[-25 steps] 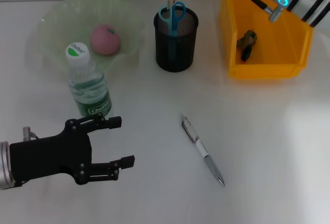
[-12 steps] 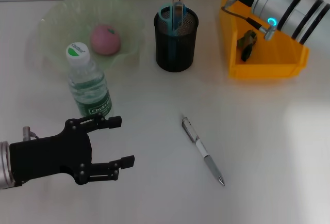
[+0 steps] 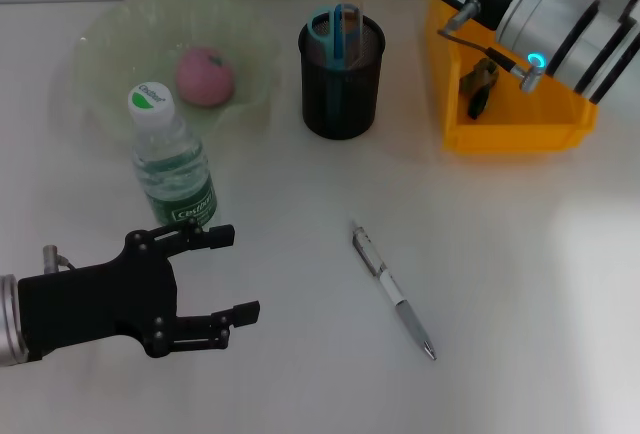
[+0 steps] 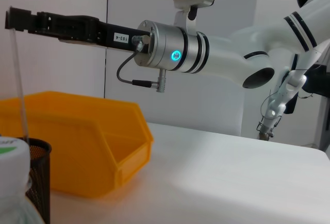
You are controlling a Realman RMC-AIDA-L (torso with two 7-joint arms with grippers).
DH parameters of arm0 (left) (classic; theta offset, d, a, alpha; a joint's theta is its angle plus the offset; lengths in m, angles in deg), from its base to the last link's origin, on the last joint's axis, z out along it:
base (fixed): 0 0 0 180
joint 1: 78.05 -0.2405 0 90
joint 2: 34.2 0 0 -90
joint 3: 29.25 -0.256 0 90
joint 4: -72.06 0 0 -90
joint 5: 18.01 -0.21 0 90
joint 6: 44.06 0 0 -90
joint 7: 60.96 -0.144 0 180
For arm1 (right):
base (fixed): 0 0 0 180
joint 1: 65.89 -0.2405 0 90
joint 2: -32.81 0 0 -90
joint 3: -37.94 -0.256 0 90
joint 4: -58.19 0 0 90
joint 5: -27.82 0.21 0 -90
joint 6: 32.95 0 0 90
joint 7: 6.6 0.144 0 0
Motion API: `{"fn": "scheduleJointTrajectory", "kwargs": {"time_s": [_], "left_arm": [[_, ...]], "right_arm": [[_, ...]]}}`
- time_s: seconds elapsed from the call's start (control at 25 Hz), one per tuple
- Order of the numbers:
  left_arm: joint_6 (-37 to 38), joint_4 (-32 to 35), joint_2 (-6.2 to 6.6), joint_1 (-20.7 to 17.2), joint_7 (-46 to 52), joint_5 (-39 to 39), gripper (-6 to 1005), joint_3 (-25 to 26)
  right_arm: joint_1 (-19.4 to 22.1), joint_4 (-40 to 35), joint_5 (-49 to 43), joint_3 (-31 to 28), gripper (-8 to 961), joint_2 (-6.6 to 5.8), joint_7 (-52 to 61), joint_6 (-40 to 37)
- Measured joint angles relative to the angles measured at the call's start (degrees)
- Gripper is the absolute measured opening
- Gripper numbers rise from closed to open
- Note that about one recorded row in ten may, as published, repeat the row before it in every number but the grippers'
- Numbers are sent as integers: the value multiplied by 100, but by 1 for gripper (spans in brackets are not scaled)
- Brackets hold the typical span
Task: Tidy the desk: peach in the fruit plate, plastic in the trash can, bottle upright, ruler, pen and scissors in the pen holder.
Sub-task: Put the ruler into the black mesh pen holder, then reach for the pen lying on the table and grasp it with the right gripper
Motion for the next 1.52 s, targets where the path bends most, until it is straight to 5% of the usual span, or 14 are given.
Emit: {"fn": "scheduleJointTrajectory", "kwargs": {"time_s": [0.24, 0.48, 0.52, 0.56, 0.68, 0.72, 0.76, 0.84, 0.92, 1.16, 1.32, 1.52], "left_arm": [[3, -5, -6, -20, -4, 0, 864, 0], [16, -5, -9, -30, -4, 17, 864, 0], [15, -5, -9, -28, -4, 24, 864, -1], [15, -5, -9, -28, -4, 24, 864, -1], [26, -4, -9, -21, -4, 27, 864, -1], [29, -2, -9, -21, -4, 29, 864, -1], [30, 0, -8, -19, -5, 30, 864, 0], [32, 1, -8, -8, -4, 31, 864, 0], [32, 6, -9, 11, -4, 32, 864, -1], [22, 36, -10, 32, -4, 40, 864, 0], [-6, 15, -16, 66, -4, 45, 864, 0], [-11, 10, -18, 62, -4, 19, 864, -1]], "right_arm": [[400, -635, -32, 94, 400, -33, 680, 68], [1403, -2608, -290, 903, 629, -63, 1288, 667], [1949, -3885, -962, 1074, 804, -50, 1980, 1162], [1949, -3885, -962, 1074, 809, -50, 1980, 1162], [2504, -5547, -2430, 1169, 823, -28, 3534, 1632], [2676, -6501, -3908, 1097, 828, -34, 5249, 1561], [2676, -6501, -3908, 1097, 832, -34, 5249, 1561], [2590, -7135, -5422, 825, 836, -49, 7003, 1038], [2194, -7843, -7282, 386, 835, -69, 9304, -271], [1561, -8683, -9212, 203, 832, -68, 11479, -2480], [952, -8641, -9796, 235, 830, -72, 12172, -3955], [700, -7967, -10071, 472, 827, -54, 12238, -4282]]}}
